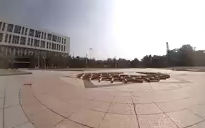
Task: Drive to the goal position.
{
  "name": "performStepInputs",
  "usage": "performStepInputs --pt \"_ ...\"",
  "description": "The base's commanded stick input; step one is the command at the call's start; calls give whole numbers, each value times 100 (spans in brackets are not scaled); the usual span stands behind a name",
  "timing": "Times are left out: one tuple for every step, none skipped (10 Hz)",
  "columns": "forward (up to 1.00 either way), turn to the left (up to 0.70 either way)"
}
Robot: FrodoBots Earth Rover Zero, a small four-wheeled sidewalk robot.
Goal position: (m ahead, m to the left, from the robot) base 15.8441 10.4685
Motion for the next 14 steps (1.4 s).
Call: performStepInputs --pt "5 0" --pt "4 0" --pt "4 0" --pt "4 0" --pt "5 0" --pt "5 0" --pt "5 0" --pt "4 0" --pt "4 0" --pt "4 0" --pt "5 0" --pt "4 0" --pt "4 0" --pt "5 0"
